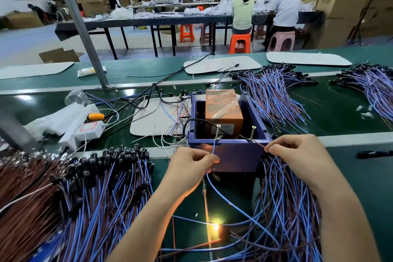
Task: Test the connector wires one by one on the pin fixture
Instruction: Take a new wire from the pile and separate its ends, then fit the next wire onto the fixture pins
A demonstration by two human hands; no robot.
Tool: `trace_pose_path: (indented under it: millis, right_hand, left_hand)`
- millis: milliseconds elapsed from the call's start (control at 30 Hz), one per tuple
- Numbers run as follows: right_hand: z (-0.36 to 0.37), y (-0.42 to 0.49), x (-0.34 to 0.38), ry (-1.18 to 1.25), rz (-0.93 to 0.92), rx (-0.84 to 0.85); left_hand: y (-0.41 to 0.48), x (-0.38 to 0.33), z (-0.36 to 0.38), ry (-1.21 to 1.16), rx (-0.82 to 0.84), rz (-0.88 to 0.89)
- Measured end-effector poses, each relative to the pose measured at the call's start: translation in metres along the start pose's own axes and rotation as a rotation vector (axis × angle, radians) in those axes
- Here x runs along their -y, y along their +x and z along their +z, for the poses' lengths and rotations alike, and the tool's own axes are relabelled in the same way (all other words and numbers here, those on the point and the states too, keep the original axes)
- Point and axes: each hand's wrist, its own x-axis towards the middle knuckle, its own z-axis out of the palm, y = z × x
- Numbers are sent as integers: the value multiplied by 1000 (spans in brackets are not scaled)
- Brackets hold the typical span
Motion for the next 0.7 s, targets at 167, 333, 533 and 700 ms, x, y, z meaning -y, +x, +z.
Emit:
trace_pose_path:
  millis: [167,333,533,700]
  right_hand:
    - [-5,-2,1,-8,14,1]
    - [-3,-2,3,-28,10,14]
    - [-5,-2,3,-19,-7,-70]
    - [-5,-2,4,9,-13,-80]
  left_hand:
    - [-1,-2,-1,19,18,-8]
    - [-1,-1,-5,82,26,21]
    - [0,0,-4,78,26,1]
    - [0,0,-5,86,36,13]
